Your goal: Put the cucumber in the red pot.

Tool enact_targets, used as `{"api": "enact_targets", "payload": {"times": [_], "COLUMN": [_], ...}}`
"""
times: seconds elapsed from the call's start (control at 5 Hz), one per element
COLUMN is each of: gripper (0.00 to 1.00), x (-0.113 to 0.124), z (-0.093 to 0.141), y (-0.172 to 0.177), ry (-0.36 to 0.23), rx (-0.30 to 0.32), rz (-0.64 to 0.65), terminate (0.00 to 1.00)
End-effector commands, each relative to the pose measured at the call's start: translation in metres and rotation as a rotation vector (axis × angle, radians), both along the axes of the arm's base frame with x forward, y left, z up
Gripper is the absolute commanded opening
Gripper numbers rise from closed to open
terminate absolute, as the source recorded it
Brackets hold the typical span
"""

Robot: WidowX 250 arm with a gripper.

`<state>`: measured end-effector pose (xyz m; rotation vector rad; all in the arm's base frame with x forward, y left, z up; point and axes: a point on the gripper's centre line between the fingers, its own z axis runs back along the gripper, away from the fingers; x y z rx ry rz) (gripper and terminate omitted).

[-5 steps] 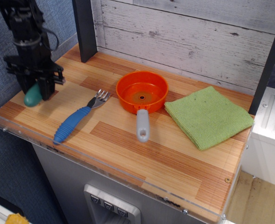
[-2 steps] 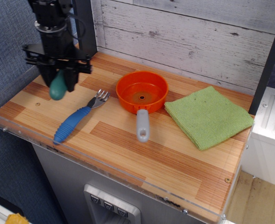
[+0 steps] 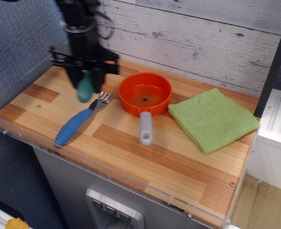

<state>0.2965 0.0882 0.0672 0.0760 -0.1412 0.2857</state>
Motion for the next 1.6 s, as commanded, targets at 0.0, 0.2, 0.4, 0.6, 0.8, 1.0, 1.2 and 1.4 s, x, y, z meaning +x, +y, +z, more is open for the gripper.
{"api": "enact_targets", "payload": {"times": [0.0, 0.2, 0.4, 0.6, 0.8, 1.0, 1.2, 1.4], "gripper": [0.00, 0.00, 0.00, 0.00, 0.00, 0.00, 0.00, 0.00], "x": [0.030, 0.040, 0.046, 0.052, 0.058, 0.063, 0.066, 0.065], "z": [0.010, 0.004, 0.003, -0.003, -0.006, -0.013, -0.016, -0.014], "y": [-0.019, -0.024, -0.028, -0.034, -0.038, -0.042, -0.044, -0.042], "ry": [-0.093, -0.131, -0.162, -0.165, -0.170, -0.170, -0.185, -0.220], "rx": [0.024, 0.028, 0.003, -0.011, -0.018, -0.025, -0.007, -0.008], "rz": [0.078, 0.128, 0.192, 0.208, 0.228, 0.221, 0.237, 0.274], "terminate": [0.00, 0.00, 0.00, 0.00, 0.00, 0.00, 0.00, 0.00]}}
